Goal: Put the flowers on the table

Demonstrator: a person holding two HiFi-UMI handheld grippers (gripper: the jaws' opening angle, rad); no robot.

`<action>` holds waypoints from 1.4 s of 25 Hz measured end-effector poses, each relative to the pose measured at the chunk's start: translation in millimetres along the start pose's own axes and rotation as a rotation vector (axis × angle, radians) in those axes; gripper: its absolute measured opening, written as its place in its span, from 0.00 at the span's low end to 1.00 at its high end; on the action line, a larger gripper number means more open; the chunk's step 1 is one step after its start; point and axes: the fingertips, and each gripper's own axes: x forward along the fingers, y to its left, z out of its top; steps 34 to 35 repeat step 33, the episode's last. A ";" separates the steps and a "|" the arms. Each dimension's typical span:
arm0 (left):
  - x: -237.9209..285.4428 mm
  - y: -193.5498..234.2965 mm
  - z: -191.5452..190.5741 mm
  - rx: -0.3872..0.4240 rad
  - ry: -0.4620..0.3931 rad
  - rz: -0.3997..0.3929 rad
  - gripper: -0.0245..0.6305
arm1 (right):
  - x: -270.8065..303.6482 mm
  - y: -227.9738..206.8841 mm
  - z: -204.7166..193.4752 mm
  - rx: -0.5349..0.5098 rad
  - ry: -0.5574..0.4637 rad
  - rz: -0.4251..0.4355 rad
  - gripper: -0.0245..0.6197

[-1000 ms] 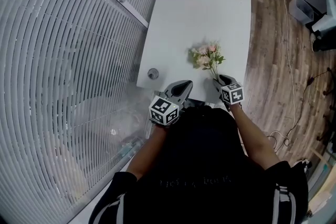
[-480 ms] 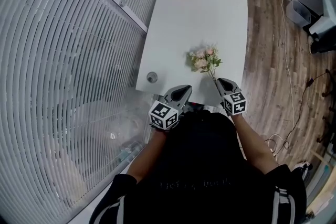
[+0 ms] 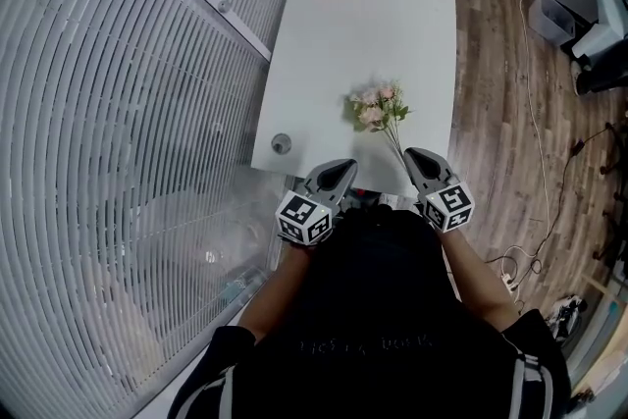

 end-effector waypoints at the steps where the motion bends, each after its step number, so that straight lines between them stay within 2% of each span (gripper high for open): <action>1: -1.0 -1.1 1.1 0.000 -0.005 -0.004 0.07 | -2.3 2.6 6.0 0.009 -0.021 0.005 0.09; 6: -7.4 -10.3 10.2 0.010 -0.040 -0.034 0.07 | -14.8 18.4 31.4 0.004 -0.089 0.032 0.09; 16: -15.8 -16.0 34.7 0.053 -0.096 -0.024 0.07 | -38.3 52.6 73.4 -0.102 -0.178 0.067 0.09; 25: -19.8 -18.3 36.8 0.059 -0.103 -0.030 0.07 | -44.6 63.9 73.3 -0.091 -0.185 0.116 0.10; 35: -20.9 -13.5 36.8 0.053 -0.097 -0.032 0.07 | -39.6 62.6 69.6 -0.088 -0.154 0.126 0.10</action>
